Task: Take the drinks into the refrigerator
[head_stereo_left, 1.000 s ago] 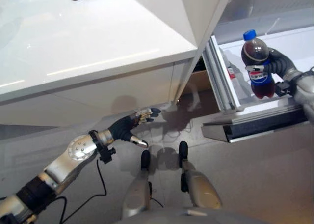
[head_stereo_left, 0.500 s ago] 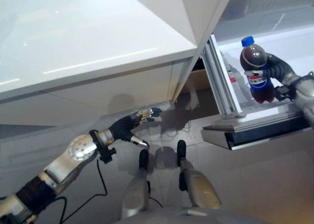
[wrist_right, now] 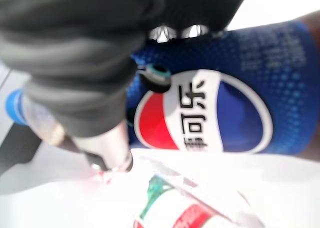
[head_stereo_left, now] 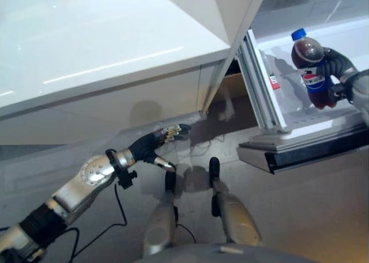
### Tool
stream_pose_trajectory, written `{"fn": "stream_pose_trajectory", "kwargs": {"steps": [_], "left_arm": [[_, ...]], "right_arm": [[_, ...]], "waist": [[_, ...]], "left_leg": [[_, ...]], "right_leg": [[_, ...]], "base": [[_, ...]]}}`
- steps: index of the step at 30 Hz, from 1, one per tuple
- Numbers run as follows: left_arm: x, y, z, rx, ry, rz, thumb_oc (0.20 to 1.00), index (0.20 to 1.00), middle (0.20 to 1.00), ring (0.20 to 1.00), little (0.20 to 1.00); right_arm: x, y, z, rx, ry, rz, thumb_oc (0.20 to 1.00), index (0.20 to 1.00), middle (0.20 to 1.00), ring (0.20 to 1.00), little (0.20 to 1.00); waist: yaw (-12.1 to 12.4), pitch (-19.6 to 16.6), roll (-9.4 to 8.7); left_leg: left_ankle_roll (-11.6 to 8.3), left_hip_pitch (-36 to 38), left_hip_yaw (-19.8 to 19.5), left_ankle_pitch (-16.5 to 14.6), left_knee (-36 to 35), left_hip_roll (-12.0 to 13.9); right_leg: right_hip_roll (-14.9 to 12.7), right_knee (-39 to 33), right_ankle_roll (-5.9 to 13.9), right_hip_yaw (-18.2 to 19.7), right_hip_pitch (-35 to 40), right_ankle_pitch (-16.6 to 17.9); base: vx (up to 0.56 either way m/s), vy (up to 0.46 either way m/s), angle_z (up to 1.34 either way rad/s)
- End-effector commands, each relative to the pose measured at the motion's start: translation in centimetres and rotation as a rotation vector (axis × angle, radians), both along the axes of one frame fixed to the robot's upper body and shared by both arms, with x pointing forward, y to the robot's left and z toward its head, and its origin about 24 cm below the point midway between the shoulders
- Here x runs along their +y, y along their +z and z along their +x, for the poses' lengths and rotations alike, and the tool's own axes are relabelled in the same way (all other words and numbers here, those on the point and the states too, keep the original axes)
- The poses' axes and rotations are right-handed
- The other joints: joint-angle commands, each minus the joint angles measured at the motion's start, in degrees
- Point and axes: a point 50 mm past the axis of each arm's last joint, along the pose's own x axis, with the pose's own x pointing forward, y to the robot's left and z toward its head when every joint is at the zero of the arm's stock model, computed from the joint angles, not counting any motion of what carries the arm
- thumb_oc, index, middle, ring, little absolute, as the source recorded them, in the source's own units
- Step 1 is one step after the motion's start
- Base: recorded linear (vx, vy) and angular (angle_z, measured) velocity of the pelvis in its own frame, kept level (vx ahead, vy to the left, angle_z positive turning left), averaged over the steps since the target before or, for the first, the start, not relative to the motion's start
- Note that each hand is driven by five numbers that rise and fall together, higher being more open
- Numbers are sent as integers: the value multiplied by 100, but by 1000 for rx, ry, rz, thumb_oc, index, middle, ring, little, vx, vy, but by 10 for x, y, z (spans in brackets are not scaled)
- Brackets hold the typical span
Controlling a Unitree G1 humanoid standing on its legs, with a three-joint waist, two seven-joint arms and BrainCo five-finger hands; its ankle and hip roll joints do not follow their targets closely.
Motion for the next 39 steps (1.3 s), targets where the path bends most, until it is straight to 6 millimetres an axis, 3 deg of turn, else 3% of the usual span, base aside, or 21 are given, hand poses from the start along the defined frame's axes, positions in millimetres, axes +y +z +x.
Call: {"fn": "stream_pose_trajectory", "kwargs": {"steps": [1, 22, 39], "left_arm": [[-5, 8, -13, -34, -48, -34, 1000, 1000, 1000, 1000, 1000], [-2, 14, -13, -68, -43, 0, 1000, 1000, 1000, 1000, 1000], [2, 18, -15, -91, -26, 11, 1000, 1000, 1000, 1000, 1000]], "right_arm": [[4, 67, 0, -196, -3, -84, 200, 200, 200, 200, 200], [5, 60, 9, -146, -72, -144, 200, 200, 200, 200, 200], [21, 59, 19, -141, -46, -157, 200, 200, 200, 200, 200]], "waist": [[-17, -104, -167], [-4, 113, -162], [20, 216, -173]], "left_leg": [[118, -71, -121, 320, -66, -117], [114, -213, -60, 362, -61, -92], [115, -254, -20, 350, -54, -104]], "right_leg": [[74, 1443, 282, -36, -504, -866], [100, 1536, 275, 61, -760, -818], [119, 1529, 285, 91, -862, -761]], "base": [[0, 0, 0], [-2, 0, -1], [0, 0, 0]]}}
